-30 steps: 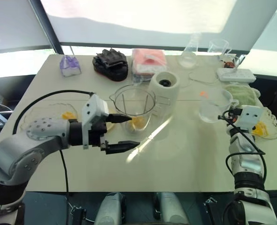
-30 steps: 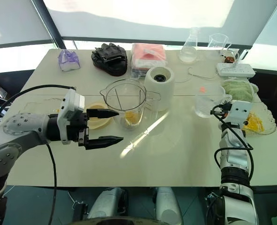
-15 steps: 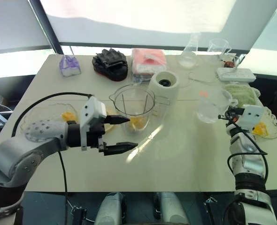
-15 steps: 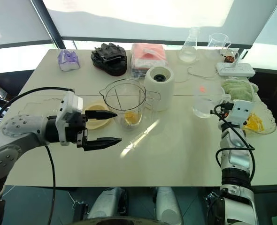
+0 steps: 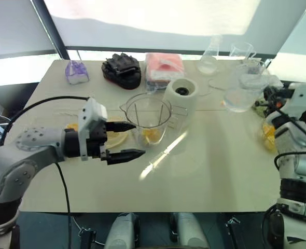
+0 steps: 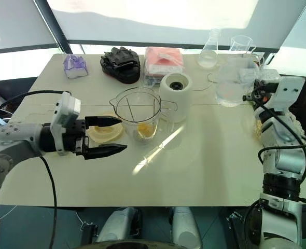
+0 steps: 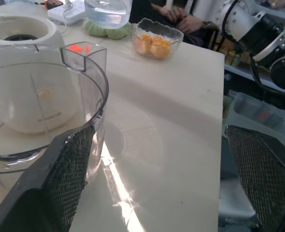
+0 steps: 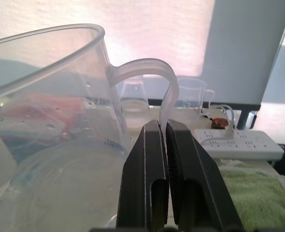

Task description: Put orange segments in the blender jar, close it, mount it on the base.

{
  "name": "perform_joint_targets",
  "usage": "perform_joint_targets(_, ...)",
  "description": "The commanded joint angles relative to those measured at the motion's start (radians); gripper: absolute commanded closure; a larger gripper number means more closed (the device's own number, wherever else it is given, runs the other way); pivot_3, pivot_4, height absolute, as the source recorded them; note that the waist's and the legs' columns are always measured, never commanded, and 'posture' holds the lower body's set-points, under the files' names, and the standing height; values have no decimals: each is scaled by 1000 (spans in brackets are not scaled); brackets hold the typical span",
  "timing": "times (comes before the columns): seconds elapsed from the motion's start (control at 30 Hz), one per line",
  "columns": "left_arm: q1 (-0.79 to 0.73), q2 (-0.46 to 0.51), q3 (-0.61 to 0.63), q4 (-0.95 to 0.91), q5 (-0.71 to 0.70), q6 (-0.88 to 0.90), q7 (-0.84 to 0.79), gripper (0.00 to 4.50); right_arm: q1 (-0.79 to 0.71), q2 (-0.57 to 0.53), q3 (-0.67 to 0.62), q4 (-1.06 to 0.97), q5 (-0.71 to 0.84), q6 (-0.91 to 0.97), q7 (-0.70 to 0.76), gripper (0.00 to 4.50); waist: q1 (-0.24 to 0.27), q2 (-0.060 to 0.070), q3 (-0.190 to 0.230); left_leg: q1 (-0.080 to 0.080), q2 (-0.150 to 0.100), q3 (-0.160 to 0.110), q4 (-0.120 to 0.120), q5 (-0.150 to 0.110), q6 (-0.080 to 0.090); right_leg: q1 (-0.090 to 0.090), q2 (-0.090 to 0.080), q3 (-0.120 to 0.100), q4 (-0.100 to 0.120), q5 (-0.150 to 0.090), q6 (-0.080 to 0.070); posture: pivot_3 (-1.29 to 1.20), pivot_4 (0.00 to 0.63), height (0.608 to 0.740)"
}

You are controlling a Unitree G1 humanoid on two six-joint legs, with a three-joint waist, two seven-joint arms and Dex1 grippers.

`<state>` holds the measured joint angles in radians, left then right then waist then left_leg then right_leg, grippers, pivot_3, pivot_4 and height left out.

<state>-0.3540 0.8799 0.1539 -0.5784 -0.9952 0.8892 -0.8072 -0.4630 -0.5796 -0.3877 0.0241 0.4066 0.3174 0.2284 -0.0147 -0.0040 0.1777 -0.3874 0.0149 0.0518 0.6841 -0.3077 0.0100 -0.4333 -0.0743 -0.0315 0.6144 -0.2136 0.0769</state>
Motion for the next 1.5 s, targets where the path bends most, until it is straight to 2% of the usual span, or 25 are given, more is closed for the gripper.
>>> perform_joint_targets(0.03,-16,26,54,7,-37,12,-8,0,-63,-43,-18,-120,59,75,25,4419,1,0,0,0,0,0,0,0,0,0,1,0,0,0,0,0,150,740)
perform_joint_targets(0.3,2,68,88,23,-50,26,-32,0,-175,-98,25,-166,78,230,55,4419,2,0,0,-2,0,0,-1,0,0,-2,0,0,-1,0,0,0,150,740)
perform_joint_targets(0.4,15,84,106,25,-54,30,-37,0,-236,-117,83,-194,88,273,100,4419,2,0,0,-3,0,0,-1,0,0,-3,0,0,-1,0,0,0,150,740)
perform_joint_targets(0.73,53,90,112,15,-51,23,-40,0,-354,-108,210,-207,52,270,205,4419,4,0,1,-5,1,1,-1,0,0,-6,1,0,0,1,1,0,150,740)
perform_joint_targets(1.0,65,78,112,13,-45,11,-27,0,-351,-79,301,-218,-32,183,257,4419,2,-1,1,-5,0,1,-1,0,0,-6,0,0,0,1,1,0,150,740)
perform_joint_targets(1.5,70,68,100,-5,-47,6,-6,0,-388,-39,441,-151,-280,-96,312,4419,1,-1,1,-5,0,1,-1,0,0,-6,0,0,0,1,2,0,150,740)
